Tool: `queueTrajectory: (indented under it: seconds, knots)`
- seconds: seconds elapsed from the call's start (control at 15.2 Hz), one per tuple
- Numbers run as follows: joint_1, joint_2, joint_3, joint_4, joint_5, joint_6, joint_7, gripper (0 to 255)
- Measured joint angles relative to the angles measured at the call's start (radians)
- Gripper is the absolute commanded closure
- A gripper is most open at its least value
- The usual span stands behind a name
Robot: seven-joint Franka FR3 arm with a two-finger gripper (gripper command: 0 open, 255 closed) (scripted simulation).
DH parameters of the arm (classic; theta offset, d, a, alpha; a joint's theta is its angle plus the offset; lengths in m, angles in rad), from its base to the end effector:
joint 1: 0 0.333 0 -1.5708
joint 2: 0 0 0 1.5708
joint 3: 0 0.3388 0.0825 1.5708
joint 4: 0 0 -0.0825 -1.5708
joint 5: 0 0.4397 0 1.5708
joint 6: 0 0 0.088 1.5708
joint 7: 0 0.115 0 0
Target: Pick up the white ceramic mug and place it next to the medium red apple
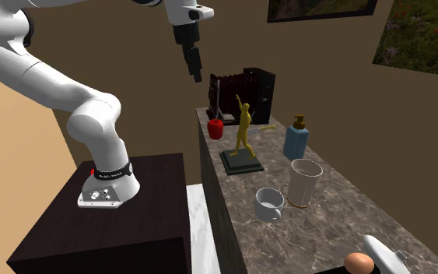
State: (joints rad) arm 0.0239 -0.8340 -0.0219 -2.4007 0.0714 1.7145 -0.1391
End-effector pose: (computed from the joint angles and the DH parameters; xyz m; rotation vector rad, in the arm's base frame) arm 0.3478 0.0060 0.6056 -3.0473 -0.2169 -0.2342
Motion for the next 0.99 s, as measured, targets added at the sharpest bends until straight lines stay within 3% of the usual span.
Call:
queueTrajectory:
  seconds: [0.33, 0.99]
  knots:
    - [-0.007, 0.066, -0.001, -0.039, -0.009, 0.097, -0.005, 0]
    - [-0.038, 0.342, -0.027, -0.125, -0.045, 0.437, -0.033, 0]
